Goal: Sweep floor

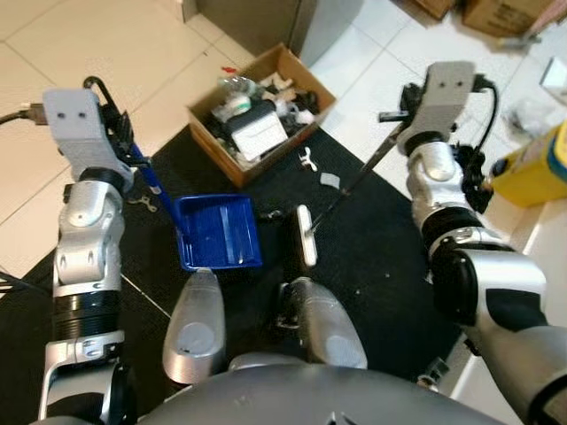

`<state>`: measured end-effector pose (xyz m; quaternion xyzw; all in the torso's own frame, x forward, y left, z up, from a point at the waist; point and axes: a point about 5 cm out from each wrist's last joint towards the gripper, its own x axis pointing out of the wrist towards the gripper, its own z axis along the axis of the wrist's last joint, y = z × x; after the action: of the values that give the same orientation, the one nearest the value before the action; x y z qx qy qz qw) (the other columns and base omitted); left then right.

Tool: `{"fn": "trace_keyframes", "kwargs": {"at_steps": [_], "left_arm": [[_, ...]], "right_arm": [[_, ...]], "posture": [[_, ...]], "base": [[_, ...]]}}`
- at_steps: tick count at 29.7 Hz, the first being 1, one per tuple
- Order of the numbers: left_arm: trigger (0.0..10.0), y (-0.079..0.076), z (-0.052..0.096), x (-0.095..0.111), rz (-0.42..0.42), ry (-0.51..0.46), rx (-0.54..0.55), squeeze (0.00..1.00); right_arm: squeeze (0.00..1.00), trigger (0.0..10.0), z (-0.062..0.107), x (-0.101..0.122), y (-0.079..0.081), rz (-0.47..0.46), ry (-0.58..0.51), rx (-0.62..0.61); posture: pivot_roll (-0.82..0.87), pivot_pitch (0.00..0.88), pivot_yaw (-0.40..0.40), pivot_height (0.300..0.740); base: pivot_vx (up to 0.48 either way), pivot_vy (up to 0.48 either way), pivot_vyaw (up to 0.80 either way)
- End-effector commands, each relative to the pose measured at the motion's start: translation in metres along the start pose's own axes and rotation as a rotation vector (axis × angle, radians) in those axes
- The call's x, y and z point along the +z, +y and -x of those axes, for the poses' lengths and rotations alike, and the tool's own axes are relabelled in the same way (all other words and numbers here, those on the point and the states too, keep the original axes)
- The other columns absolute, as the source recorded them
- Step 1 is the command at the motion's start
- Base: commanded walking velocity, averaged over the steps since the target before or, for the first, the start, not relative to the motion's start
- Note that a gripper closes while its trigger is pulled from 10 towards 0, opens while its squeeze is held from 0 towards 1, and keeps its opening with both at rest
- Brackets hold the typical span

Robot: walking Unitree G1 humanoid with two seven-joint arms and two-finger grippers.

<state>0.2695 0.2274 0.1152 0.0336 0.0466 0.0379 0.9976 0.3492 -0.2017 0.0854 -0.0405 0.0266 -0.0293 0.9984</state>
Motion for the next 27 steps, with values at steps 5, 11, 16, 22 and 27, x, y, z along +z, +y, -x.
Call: {"fn": "trace_keyframes", "kwargs": {"at_steps": [5,11,16,22,27], "left_arm": [[10.0,-0.004,-0.001,0.005,0.001,-0.025,-0.011,0.00],[10.0,-0.003,-0.001,0.005,-0.003,-0.027,-0.010,0.00],[10.0,-0.003,-0.001,0.005,-0.011,-0.025,-0.008,0.00],[10.0,-0.001,-0.001,0.005,-0.018,-0.023,-0.002,0.00],[10.0,0.016,0.001,0.011,-0.029,-0.041,0.016,0.00]], "right_arm": [[0.00,10.0,0.001,-0.001,-0.010,-0.006,0.000,-0.032],[0.00,10.0,0.002,-0.001,-0.010,-0.006,-0.001,-0.033],[0.00,10.0,0.002,-0.001,-0.010,-0.006,0.000,-0.033],[0.00,10.0,0.001,-0.001,-0.010,-0.006,-0.001,-0.036],[0.00,10.0,0.000,0.005,-0.014,-0.004,-0.025,-0.078]], "posture": [[0.32,0.051,-0.144,0.740],[0.32,0.053,-0.143,0.740],[0.32,0.053,-0.143,0.740],[0.32,0.053,-0.145,0.740],[0.32,0.059,-0.145,0.740]], "base": [[0.000,0.000,0.00],[0.000,0.000,0.00],[0.000,0.000,0.00],[0.000,0.000,0.00],[0.000,0.000,0.00]]}}
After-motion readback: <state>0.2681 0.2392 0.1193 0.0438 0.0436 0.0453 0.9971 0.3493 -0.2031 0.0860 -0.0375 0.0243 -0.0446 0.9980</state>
